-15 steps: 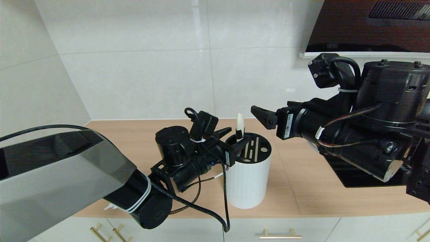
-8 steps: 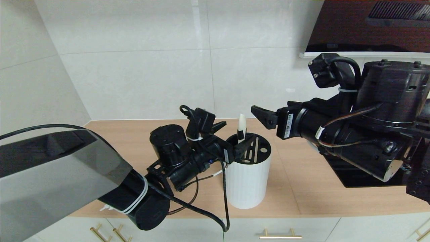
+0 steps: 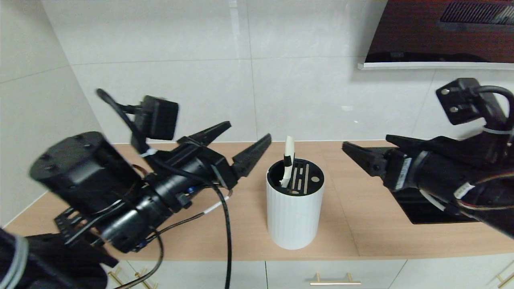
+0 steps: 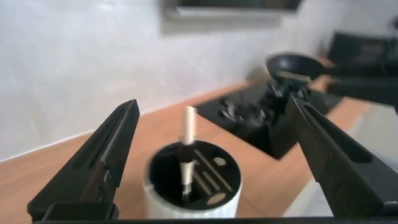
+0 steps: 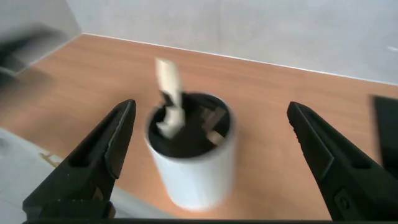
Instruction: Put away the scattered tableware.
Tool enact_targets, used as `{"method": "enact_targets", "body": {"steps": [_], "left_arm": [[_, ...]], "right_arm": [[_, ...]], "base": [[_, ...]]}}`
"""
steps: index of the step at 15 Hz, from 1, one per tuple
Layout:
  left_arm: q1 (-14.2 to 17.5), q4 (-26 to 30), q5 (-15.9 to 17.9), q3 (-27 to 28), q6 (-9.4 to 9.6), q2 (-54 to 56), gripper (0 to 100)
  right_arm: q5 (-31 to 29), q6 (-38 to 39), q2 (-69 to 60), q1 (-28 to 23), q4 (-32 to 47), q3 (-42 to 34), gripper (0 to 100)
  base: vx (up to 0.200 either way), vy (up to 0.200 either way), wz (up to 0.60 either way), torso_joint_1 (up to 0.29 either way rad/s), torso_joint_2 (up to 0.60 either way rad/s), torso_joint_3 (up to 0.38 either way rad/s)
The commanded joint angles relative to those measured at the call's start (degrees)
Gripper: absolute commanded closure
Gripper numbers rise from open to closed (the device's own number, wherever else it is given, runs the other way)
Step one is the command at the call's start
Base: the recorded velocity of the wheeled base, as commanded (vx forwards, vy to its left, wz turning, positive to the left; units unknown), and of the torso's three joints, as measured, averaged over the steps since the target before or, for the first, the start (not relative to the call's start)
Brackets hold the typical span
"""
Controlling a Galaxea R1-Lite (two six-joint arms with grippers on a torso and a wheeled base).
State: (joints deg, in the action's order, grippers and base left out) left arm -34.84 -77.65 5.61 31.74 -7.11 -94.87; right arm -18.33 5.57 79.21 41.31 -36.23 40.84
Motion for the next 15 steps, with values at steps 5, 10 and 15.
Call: {"method": "enact_targets", "body": {"steps": [5, 10, 15], "left_arm": [[11.20, 16.83, -3.41, -15.92, -3.88, 43.98, 0], [22.89, 69.92, 2.04, -12.85, -4.93, 87.48, 0], [27.90, 68.25, 0.19, -14.17, -4.58, 89.33, 0]], "right_arm": [[0.05, 0.58, -30.26, -18.02, 0.20, -21.85, 0], [2.25, -2.67, -56.36, -30.42, 16.37, -22.82, 0], [7.08, -2.49, -73.59, -33.49, 35.62, -22.47, 0]], "base": [[0.000, 0.000, 0.00, 0.000, 0.00, 0.000], [0.000, 0.000, 0.00, 0.000, 0.00, 0.000], [0.000, 0.000, 0.00, 0.000, 0.00, 0.000]]}}
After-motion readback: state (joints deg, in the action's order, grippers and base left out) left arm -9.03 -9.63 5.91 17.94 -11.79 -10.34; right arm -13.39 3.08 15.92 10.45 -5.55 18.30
